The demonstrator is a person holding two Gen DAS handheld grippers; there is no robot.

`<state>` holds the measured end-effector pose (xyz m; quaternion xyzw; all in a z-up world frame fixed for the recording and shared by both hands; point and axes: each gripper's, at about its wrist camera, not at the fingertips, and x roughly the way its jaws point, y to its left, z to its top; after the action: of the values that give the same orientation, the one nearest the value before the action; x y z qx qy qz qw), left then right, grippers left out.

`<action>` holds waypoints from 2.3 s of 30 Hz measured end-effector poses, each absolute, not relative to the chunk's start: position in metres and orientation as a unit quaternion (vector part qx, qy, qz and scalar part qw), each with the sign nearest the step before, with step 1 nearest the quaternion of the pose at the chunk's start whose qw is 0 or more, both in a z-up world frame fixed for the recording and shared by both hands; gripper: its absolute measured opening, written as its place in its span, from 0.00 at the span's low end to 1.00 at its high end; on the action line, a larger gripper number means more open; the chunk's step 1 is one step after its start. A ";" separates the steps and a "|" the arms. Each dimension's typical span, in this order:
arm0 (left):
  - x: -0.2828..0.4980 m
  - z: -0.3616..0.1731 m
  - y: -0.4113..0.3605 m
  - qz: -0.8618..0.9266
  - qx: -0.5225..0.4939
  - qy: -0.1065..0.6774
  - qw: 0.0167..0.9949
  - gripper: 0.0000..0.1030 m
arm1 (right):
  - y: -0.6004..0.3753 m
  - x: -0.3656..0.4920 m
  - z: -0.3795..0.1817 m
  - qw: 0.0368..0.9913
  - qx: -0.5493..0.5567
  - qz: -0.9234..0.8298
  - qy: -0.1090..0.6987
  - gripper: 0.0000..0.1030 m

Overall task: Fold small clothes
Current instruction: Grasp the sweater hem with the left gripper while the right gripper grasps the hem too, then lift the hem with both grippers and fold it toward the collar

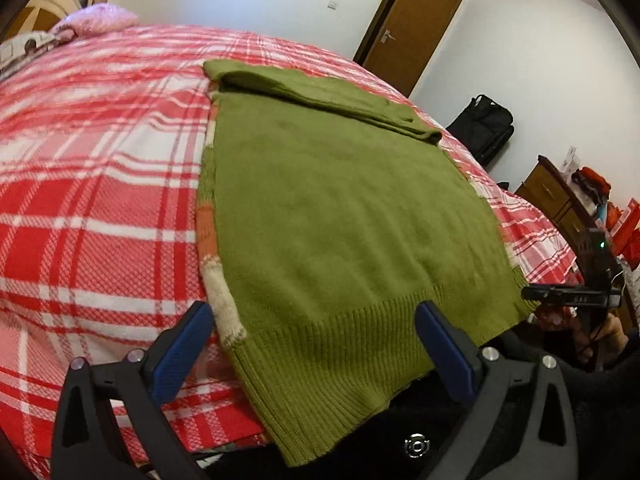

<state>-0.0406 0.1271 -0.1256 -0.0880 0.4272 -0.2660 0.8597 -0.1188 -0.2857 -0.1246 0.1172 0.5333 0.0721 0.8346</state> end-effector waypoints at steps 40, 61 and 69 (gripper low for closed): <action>0.011 -0.055 0.143 -0.321 -0.184 0.403 0.837 0.08 | -0.317 -0.056 -0.046 0.823 0.352 0.221 0.387 0.04; 0.121 -0.050 0.168 -0.199 -0.093 0.373 0.901 0.79 | -0.351 0.056 -0.100 0.815 0.401 0.131 0.399 0.10; 0.136 -0.064 0.116 -0.237 0.011 0.375 0.896 0.79 | -0.359 0.019 -0.056 0.856 0.394 0.131 0.309 0.62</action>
<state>0.1362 0.1162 -0.0635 0.0107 0.3751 -0.2367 0.8962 0.0189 -0.3588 -0.0557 0.3939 0.3090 0.1309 0.8557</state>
